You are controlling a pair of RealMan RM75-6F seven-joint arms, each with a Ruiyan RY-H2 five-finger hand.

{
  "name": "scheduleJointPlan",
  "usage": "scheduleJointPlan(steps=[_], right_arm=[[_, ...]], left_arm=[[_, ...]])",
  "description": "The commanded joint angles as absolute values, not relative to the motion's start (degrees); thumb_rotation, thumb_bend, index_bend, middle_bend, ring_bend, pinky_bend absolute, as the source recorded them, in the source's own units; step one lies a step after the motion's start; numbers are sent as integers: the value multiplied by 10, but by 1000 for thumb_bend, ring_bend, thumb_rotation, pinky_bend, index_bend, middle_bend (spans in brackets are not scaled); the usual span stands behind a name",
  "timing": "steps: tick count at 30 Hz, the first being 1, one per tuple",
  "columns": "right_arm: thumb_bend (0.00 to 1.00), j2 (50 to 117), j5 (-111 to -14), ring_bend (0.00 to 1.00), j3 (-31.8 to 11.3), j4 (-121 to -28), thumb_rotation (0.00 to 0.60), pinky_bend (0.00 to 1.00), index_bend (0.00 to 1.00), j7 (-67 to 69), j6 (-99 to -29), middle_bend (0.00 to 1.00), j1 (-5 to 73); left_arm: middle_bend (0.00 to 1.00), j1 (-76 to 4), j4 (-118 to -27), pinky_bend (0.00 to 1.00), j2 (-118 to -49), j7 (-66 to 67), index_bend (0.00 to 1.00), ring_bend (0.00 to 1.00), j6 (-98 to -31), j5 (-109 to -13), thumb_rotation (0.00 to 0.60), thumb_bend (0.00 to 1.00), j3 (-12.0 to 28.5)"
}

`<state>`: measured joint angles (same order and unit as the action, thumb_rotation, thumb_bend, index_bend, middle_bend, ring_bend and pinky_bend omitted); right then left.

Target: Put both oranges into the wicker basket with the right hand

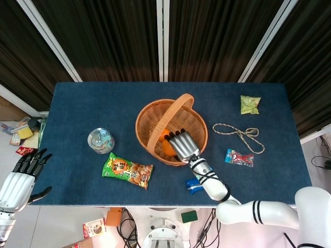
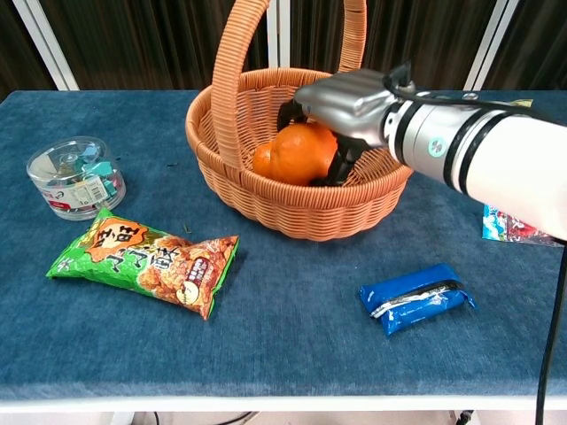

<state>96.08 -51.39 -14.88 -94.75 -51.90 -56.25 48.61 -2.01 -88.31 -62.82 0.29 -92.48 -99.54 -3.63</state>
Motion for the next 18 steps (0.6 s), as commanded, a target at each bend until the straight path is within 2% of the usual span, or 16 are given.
scheduleJointPlan(steps=[1, 3, 5, 6, 9, 13, 18], right_arm=[[287, 957, -469, 277, -127, -946, 600, 294, 398, -561, -560, 309, 506], [279, 953, -450, 92, -122, -951, 600, 200, 211, -574, -562, 160, 513], [262, 948, -438, 6, -119, -959, 600, 97, 66, -577, -566, 46, 519], [247, 946, -437, 0, -119, -963, 600, 50, 25, -576, -567, 16, 521], [212, 938, -454, 0, -118, -974, 600, 0, 0, -558, -575, 0, 523], [200, 920, -484, 0, -114, -992, 600, 0, 0, -529, -588, 0, 517], [216, 863, -557, 0, -101, -1059, 600, 0, 0, -494, -637, 0, 488]], left_arm=[[25, -18, -881, 118, -628, -1, 101, 0, -929, -997, 600, 128, -37], [25, -18, -880, 118, -628, -3, 101, 0, -930, -998, 600, 128, -37], [25, -18, -879, 118, -628, -3, 101, 0, -931, -999, 600, 128, -38], [25, -18, -879, 118, -628, -3, 101, 0, -931, -999, 600, 128, -38], [25, -18, -880, 118, -629, 1, 101, 0, -929, -1000, 600, 129, -38], [26, -19, -882, 118, -630, 6, 101, 0, -925, -997, 600, 128, -37], [25, -20, -885, 118, -631, 11, 102, 0, -922, -993, 600, 128, -35]])
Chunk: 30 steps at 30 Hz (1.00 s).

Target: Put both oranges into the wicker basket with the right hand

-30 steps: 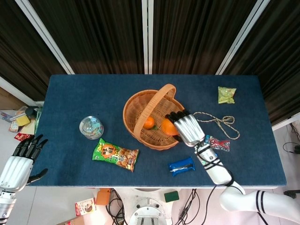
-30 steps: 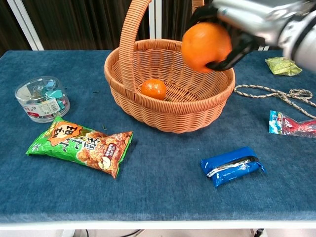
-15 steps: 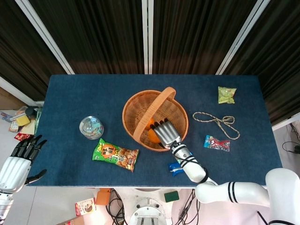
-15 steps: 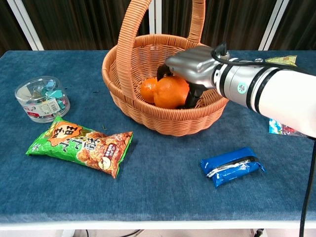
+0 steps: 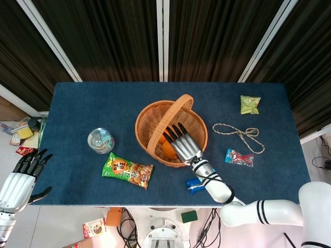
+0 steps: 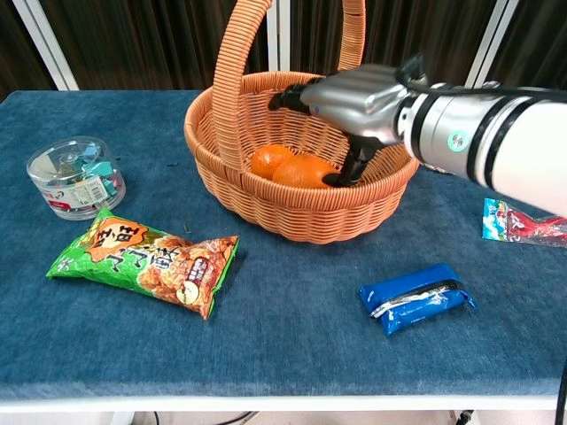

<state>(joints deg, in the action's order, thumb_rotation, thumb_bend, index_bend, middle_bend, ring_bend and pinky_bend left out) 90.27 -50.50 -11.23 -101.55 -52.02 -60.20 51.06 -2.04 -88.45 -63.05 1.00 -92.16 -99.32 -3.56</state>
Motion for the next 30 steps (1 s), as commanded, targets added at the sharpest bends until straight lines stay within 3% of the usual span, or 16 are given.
scheduleJointPlan(steps=[1, 8, 11, 15, 21, 30], right_arm=[[219, 847, -578, 0, -96, -1074, 600, 0, 0, -485, -649, 0, 478], [220, 667, -736, 0, -31, -1171, 600, 0, 0, -334, -738, 0, 363], [219, 596, -804, 0, 10, -1155, 600, 0, 0, -245, -777, 0, 306], [217, 550, -862, 0, 60, -1083, 600, 0, 0, -146, -834, 0, 232], [140, 588, -845, 0, 87, -910, 600, 0, 0, -33, -878, 0, 137], [131, 722, -817, 0, 51, -627, 600, 0, 0, 117, -912, 0, 58]], left_arm=[[25, -20, -885, 118, -631, 11, 102, 0, -923, -993, 600, 128, -35], [25, -18, -889, 118, -633, 20, 102, 0, -923, -993, 600, 128, -36], [25, -16, -891, 117, -635, 24, 101, 0, -926, -993, 600, 128, -35], [25, -15, -893, 118, -636, 29, 101, 0, -927, -992, 600, 128, -35], [25, -17, -893, 118, -639, 32, 101, 0, -927, -992, 600, 128, -31], [26, -18, -893, 118, -643, 40, 101, 0, -921, -982, 600, 128, -28]])
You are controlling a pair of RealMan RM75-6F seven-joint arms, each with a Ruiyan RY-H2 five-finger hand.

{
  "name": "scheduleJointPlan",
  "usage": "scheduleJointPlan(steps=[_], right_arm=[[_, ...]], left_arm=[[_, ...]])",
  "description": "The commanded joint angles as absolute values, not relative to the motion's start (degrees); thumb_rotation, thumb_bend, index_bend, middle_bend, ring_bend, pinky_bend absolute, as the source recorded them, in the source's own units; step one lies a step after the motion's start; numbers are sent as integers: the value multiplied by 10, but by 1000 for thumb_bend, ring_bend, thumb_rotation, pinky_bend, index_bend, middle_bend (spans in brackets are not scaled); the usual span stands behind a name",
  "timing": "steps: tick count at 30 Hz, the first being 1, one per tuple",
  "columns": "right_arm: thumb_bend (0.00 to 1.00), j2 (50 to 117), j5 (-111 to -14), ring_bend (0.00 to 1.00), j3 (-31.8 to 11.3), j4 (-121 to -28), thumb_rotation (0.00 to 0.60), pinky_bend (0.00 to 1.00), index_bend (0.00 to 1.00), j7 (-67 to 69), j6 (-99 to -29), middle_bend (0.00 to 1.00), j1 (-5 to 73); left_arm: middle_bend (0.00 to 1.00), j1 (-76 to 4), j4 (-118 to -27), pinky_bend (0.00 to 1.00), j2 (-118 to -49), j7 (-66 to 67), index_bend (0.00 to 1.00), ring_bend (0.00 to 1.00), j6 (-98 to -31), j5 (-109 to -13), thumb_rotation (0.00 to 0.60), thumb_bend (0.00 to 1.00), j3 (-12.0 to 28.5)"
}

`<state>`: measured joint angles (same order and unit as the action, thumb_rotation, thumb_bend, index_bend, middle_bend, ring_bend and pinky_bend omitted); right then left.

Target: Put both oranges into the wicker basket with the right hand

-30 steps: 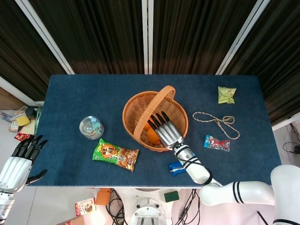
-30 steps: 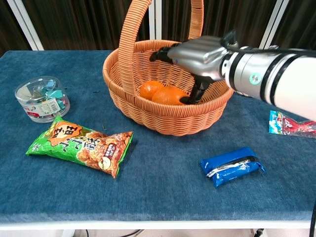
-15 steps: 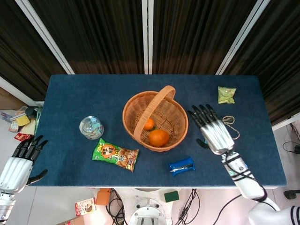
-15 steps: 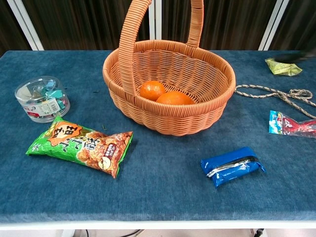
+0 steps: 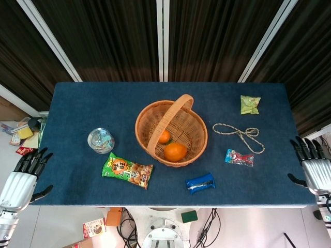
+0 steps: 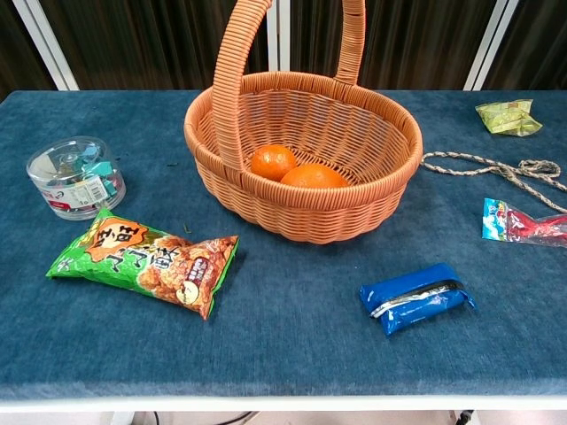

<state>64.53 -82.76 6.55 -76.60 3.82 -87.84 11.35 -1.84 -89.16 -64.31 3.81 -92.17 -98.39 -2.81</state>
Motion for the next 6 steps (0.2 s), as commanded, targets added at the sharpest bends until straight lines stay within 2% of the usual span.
scheduleJointPlan(steps=[1, 6], right_arm=[[131, 734, -820, 0, 47, -603, 600, 0, 0, 125, -918, 0, 54], [134, 757, -840, 0, 40, -552, 600, 0, 0, 157, -930, 0, 44]], left_arm=[[26, -17, -893, 118, -644, 41, 102, 0, -921, -981, 600, 128, -27], [25, -14, -896, 118, -644, 42, 102, 0, -926, -976, 600, 128, -25]])
